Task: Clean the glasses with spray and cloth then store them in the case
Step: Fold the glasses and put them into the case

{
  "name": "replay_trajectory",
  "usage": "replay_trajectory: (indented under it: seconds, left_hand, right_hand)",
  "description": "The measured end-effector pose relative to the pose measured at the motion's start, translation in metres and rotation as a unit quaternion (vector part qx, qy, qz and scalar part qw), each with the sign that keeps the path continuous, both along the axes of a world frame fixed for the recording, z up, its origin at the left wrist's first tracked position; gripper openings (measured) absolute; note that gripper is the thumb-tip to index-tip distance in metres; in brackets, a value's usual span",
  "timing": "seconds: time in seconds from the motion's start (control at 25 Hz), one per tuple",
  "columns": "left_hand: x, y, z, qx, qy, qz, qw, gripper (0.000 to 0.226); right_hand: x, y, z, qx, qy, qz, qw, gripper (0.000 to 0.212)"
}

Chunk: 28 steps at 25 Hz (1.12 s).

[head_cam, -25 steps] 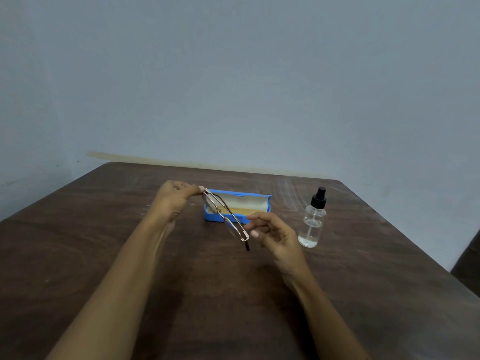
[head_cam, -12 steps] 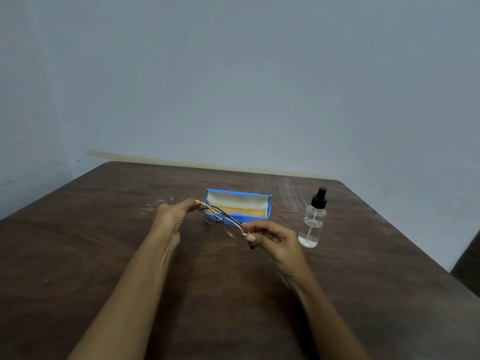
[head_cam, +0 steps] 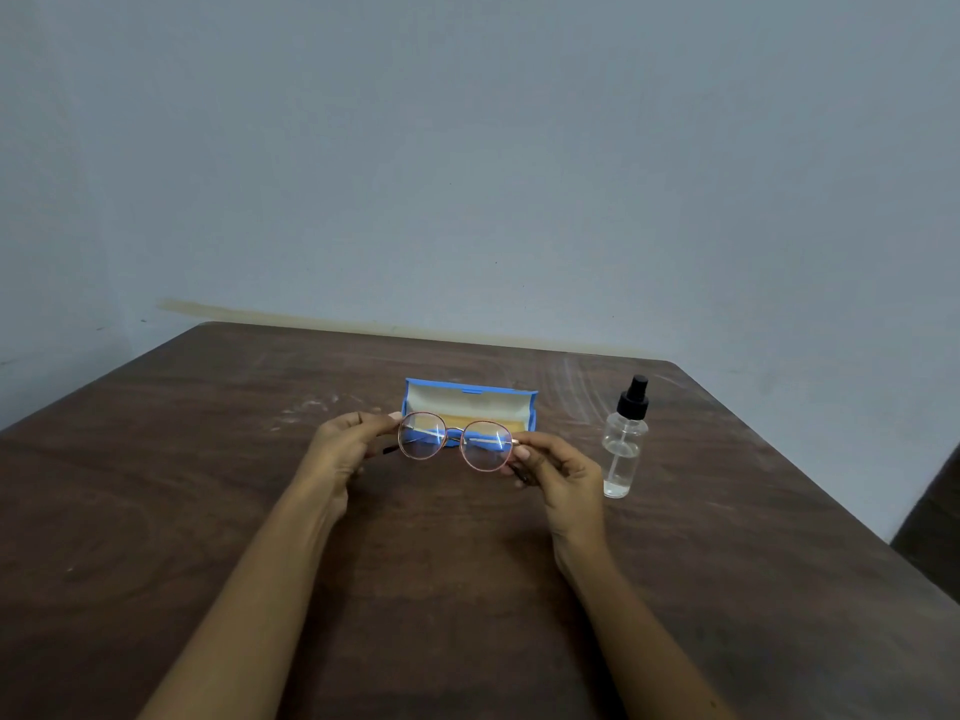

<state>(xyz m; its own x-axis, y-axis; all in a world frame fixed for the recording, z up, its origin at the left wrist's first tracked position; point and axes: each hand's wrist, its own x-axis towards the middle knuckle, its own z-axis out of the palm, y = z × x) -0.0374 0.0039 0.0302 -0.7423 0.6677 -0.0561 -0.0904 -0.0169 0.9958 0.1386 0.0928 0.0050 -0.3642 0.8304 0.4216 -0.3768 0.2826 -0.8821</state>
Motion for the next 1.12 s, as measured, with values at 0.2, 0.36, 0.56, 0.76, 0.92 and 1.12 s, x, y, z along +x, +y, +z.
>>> replay_trajectory:
  seconds: [0.2, 0.36, 0.56, 0.76, 0.92, 1.12]
  left_hand:
    - [-0.005, 0.004, -0.009, 0.031, -0.014, -0.041, 0.999, 0.010]
    - [-0.008, 0.010, -0.012, 0.074, -0.036, -0.043, 0.996, 0.011]
    - [-0.015, 0.016, -0.011, 0.058, 0.050, -0.038, 0.996, 0.013]
    - [-0.018, 0.030, -0.002, 0.029, 0.179, -0.026, 0.983, 0.013]
    - [-0.028, 0.046, -0.004, -0.001, 0.248, 0.007, 0.969, 0.012]
    - [-0.034, 0.063, -0.009, -0.026, 0.291, 0.040, 0.956, 0.012]
  right_hand:
    - [-0.003, 0.009, 0.000, 0.016, -0.021, -0.035, 0.999, 0.033]
    - [-0.009, 0.017, -0.002, 0.004, -0.020, -0.046, 0.999, 0.031]
    - [-0.016, 0.031, -0.004, -0.006, -0.025, -0.055, 0.998, 0.024]
    - [-0.023, 0.043, -0.004, -0.012, -0.052, -0.115, 0.992, 0.021]
    - [-0.030, 0.054, -0.006, 0.077, -0.135, -0.233, 0.960, 0.011]
    - [-0.036, 0.061, -0.003, 0.097, -0.201, -0.283, 0.933, 0.009]
